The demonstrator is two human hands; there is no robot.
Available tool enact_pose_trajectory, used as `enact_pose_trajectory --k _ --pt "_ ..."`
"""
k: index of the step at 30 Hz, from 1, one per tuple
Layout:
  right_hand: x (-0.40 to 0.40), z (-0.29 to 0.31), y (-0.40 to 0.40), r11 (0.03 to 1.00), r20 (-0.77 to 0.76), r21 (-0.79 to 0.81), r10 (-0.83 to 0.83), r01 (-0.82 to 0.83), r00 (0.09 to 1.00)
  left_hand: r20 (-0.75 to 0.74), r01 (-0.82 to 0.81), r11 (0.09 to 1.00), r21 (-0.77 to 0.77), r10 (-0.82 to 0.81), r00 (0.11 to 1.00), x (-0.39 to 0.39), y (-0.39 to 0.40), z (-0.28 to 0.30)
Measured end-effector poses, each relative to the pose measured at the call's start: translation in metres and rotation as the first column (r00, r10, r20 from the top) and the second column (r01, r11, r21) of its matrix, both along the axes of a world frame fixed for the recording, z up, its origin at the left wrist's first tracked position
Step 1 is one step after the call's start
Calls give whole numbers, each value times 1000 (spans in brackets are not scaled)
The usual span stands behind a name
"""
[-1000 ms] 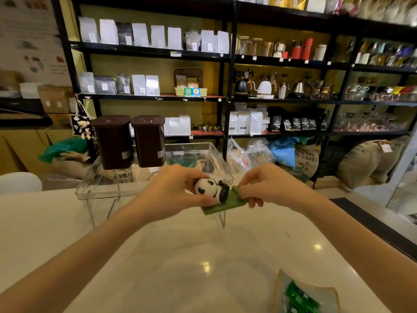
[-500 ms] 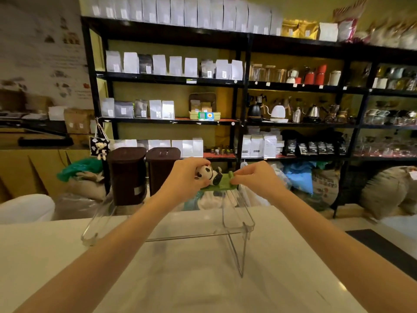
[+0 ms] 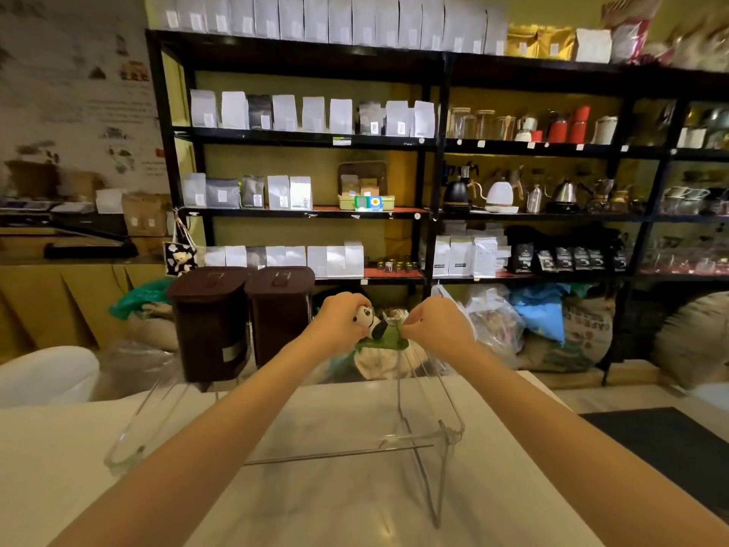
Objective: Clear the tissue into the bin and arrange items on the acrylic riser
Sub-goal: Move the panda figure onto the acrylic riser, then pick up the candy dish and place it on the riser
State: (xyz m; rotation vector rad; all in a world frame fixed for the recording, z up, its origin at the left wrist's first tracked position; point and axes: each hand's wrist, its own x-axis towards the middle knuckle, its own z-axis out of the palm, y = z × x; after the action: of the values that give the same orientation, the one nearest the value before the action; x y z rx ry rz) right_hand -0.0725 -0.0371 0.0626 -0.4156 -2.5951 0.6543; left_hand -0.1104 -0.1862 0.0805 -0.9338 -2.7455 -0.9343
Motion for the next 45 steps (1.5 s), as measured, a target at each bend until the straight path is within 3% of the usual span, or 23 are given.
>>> enact_pose_trajectory --k 10,15,24,28,35,41,45 --pt "1 -8 1 998 15 2 63 -63 998 56 -78 996 40 76 996 0 6 -8" --pt "5 -9 0 996 17 26 82 -83 996 14 -99 995 25 99 995 4 9 -12" --pt "66 10 -2 970 101 159 168 -183 981 -179 -73 958 -278 23 984 16 3 -13" --pt "114 17 -2 961 116 198 175 -195 978 -168 -62 928 -367 -1 986 33 0 -7" --pt "208 -2 1 967 102 203 135 -153 986 -230 81 964 -255 -141 963 92 -1 1" --pt "279 -34 0 986 41 140 84 -89 996 -242 260 954 -152 -291 926 167 -5 -25" --pt "344 -62 3 998 73 50 26 -30 997 -217 393 891 -229 -440 871 227 -5 -61"
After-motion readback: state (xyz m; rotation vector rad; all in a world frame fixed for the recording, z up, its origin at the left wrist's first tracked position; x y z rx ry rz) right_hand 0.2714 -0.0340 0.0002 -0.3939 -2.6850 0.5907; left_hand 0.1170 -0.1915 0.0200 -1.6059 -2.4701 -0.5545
